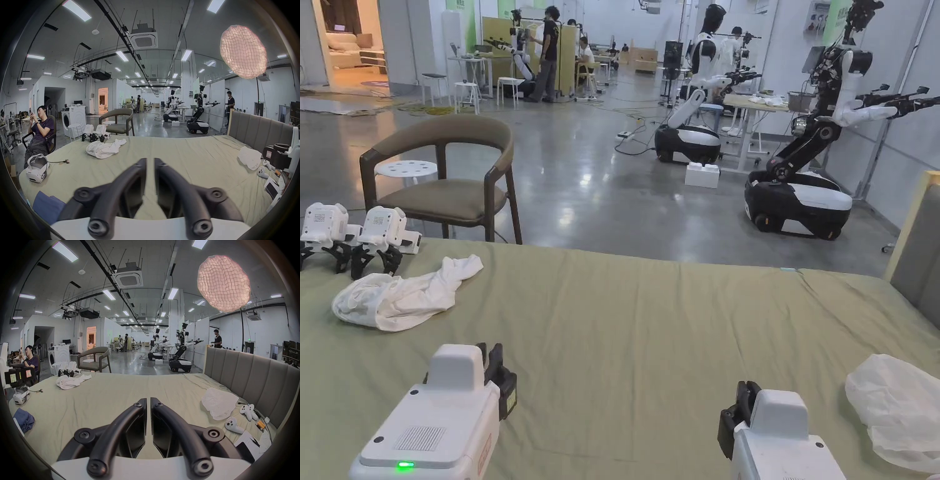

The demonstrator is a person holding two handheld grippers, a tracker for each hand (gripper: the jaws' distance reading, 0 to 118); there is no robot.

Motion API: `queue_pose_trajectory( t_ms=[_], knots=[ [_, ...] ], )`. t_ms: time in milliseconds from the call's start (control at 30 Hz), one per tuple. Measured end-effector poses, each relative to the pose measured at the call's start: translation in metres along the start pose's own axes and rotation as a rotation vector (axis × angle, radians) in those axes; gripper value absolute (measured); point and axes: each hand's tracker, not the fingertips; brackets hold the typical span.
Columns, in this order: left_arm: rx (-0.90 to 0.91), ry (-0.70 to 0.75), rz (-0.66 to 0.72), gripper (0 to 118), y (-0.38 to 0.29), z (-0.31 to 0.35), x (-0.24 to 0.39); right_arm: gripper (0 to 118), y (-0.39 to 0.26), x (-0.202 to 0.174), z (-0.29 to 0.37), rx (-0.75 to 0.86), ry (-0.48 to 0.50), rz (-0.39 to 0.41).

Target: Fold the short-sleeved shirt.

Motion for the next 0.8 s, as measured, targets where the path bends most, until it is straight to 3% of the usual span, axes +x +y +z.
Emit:
queue_pose_trajectory(
  t_ms=[33, 133, 233, 333, 800],
  knots=[
    [0.003, 0.003, 0.004, 35, 0.0, 0.0, -0.001, 23, 0.0, 0.0, 0.0, -0.002, 0.0, 0.0],
    [0.015, 0.002, 0.013, 59, 0.0, 0.0, -0.006, 69, 0.0, 0.001, -0.001, 0.0, -0.005, 0.002],
    [0.029, 0.034, -0.007, 84, 0.0, -0.001, -0.006, 78, 0.001, 0.0, -0.002, 0.019, -0.027, 0.008],
    [0.036, 0.052, -0.014, 92, 0.002, -0.002, -0.008, 94, 0.002, 0.001, -0.004, 0.019, -0.025, 0.004],
    [0.052, 0.034, -0.023, 104, 0.006, -0.001, -0.011, 102, -0.007, 0.007, -0.014, 0.006, -0.019, -0.05]
  ],
)
